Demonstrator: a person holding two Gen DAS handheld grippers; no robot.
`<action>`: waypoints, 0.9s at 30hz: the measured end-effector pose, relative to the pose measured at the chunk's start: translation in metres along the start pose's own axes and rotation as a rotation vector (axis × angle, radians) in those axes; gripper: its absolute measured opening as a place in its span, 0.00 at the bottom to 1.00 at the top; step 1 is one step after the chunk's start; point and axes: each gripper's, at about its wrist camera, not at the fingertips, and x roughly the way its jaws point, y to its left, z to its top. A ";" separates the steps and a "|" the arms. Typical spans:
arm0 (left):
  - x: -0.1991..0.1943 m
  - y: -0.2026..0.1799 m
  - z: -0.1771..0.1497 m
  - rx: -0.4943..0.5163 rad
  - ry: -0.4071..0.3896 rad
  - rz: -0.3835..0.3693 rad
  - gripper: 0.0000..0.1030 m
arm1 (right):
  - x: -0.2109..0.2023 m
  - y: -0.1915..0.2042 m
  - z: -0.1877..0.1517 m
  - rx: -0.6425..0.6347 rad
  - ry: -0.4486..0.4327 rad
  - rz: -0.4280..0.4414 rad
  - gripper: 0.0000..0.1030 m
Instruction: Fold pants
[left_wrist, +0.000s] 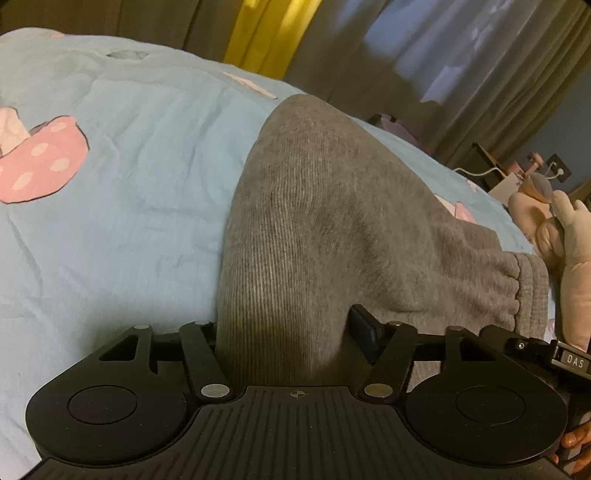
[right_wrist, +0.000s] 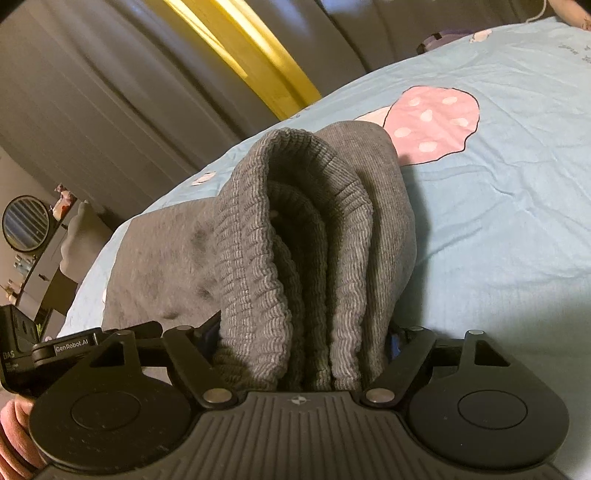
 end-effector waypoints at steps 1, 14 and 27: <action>0.001 0.000 0.000 0.004 0.000 0.000 0.68 | 0.001 0.000 0.000 0.000 -0.002 0.001 0.77; 0.003 0.000 -0.002 0.029 -0.010 0.005 0.70 | -0.001 -0.007 -0.007 0.000 -0.033 0.017 0.82; -0.018 -0.004 -0.003 0.051 -0.091 -0.025 0.34 | -0.012 0.019 0.007 -0.028 -0.007 -0.039 0.65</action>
